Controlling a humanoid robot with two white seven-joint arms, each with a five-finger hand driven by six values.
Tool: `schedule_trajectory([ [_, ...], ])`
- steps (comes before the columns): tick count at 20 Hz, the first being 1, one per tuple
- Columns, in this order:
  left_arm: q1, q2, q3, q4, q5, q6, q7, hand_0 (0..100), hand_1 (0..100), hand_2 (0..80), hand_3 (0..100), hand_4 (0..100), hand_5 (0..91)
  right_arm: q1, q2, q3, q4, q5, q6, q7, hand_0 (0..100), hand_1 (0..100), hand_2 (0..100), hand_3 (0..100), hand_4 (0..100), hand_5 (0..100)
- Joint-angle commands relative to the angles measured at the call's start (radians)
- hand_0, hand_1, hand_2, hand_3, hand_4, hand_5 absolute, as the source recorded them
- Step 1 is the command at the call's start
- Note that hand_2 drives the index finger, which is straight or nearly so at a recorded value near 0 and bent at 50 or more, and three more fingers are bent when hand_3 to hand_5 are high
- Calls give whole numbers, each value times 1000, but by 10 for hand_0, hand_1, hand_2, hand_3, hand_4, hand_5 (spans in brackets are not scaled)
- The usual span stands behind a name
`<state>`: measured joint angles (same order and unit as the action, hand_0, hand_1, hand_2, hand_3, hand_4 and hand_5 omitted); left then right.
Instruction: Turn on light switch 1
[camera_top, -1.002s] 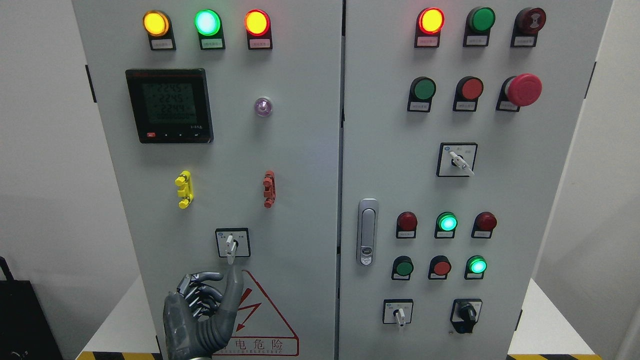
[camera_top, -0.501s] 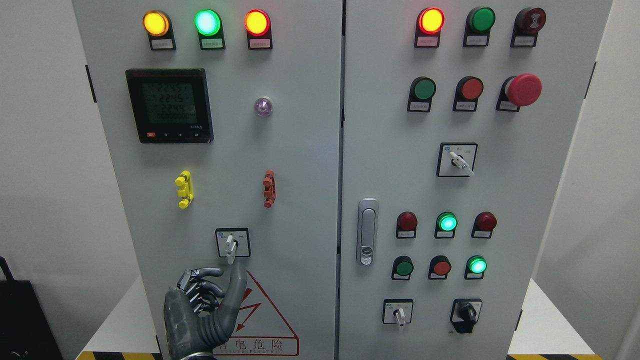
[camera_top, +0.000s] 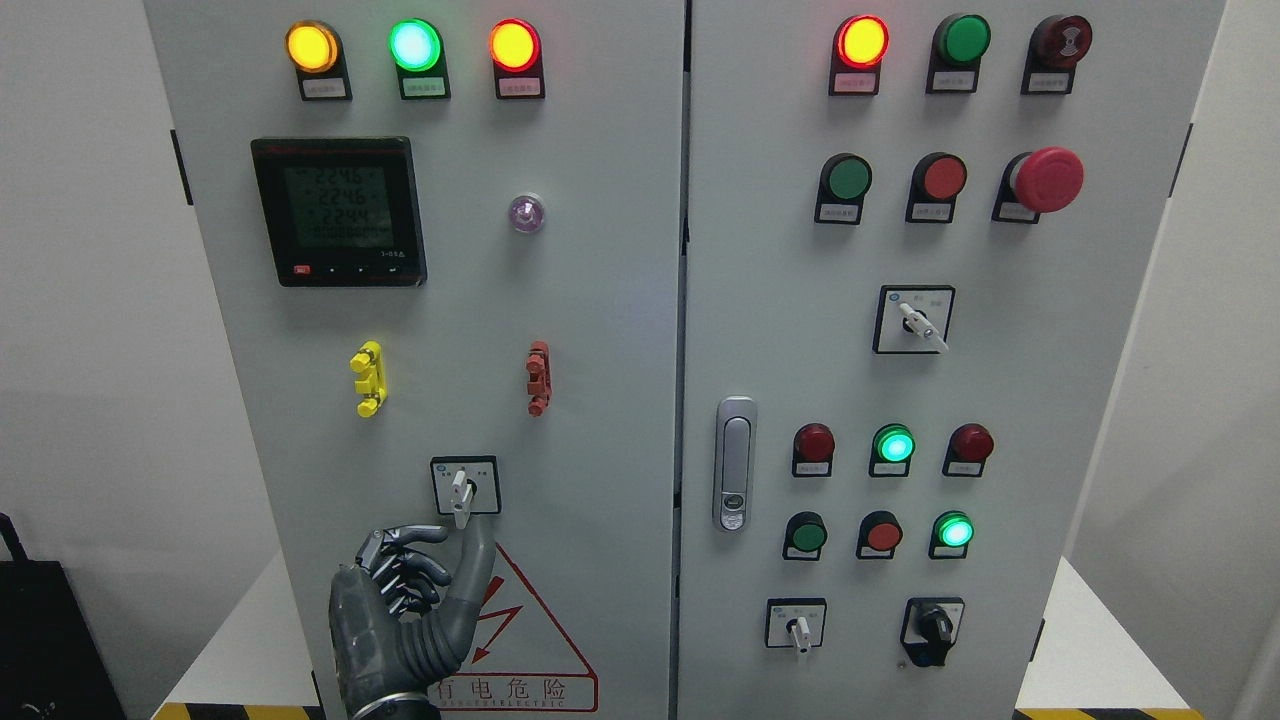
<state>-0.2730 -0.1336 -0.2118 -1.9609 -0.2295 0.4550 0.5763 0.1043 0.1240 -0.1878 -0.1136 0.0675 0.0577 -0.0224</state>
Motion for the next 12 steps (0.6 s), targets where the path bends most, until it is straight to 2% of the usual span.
schedule_trajectory([
  [1, -12, -4, 6, 19, 1, 1, 1, 72, 574, 522, 864, 906, 852, 0, 0, -1, 0, 0, -1, -1, 0, 0, 0, 0, 0, 0],
  [12, -38, -9, 6, 37, 1, 8, 1, 14, 589, 531, 871, 910, 855, 0, 0, -1, 0, 0, -1, -1, 0, 0, 0, 0, 0, 0],
])
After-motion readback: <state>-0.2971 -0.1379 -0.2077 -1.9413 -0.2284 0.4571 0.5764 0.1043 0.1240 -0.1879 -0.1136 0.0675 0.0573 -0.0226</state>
